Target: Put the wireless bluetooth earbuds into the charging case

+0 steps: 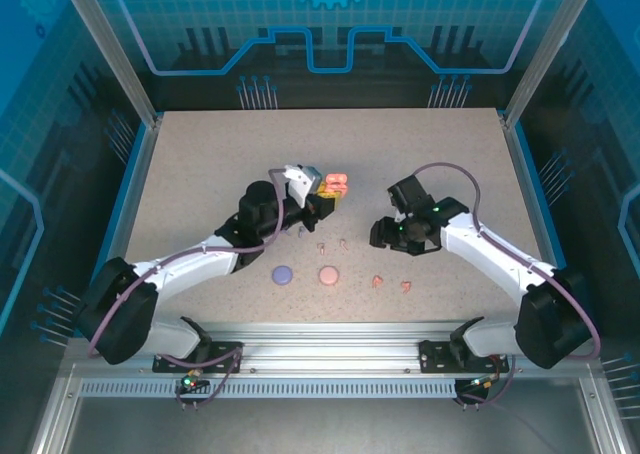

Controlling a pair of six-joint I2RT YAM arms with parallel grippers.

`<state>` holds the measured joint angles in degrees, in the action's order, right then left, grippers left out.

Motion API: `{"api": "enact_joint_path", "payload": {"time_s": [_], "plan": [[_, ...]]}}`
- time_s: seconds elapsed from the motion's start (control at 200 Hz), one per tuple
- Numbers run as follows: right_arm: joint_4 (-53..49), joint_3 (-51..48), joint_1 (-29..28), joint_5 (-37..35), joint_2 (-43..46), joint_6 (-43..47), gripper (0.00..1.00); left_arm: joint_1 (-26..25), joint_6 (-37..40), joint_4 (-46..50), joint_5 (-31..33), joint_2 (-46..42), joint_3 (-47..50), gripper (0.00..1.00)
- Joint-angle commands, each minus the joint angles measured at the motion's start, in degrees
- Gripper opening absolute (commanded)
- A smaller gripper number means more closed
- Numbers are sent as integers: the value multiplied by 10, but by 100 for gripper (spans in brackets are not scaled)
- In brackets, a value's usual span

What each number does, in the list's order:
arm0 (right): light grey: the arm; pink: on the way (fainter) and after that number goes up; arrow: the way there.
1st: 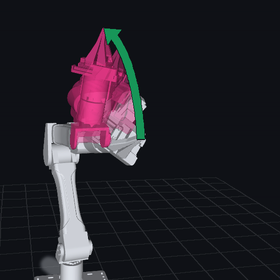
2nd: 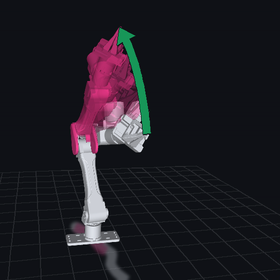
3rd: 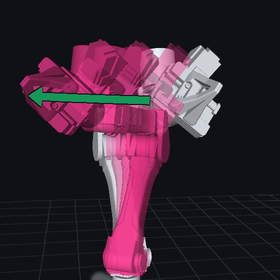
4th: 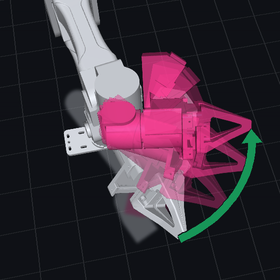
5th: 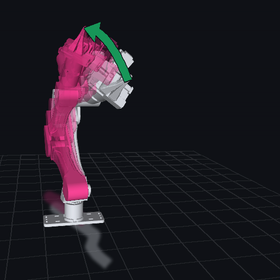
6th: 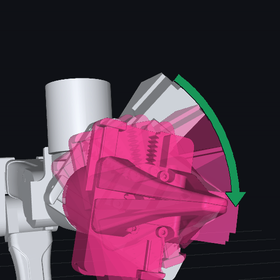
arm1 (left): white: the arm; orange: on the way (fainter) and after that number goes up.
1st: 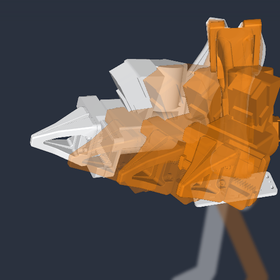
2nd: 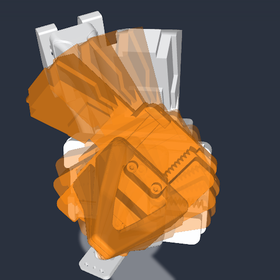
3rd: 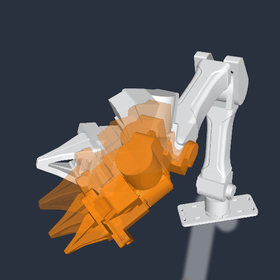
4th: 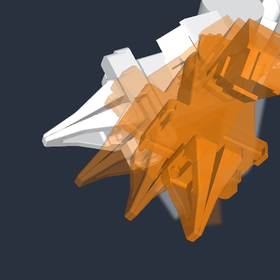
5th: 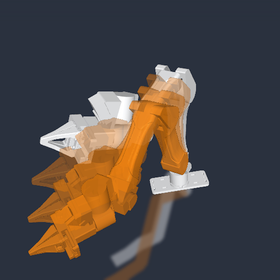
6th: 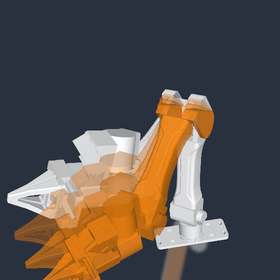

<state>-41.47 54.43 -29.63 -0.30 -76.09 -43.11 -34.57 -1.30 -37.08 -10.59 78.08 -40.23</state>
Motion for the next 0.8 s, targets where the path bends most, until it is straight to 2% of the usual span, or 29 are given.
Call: {"api": "enact_joint_path", "payload": {"time_s": [0.0,0.185,0.555,0.795], "plan": [[-24,-20,-27,-75,21,-100,59,0,23,-166,110,-30,30,0],[-22,-60,-54,-102,32,-170,59,0,31,-209,161,-49,62,0],[-34,-43,-96,-112,-41,-222,59,5,51,-236,259,-32,44,0],[-40,-23,-125,-121,-86,-269,58,31,22,-237,280,-28,21,0]]}}
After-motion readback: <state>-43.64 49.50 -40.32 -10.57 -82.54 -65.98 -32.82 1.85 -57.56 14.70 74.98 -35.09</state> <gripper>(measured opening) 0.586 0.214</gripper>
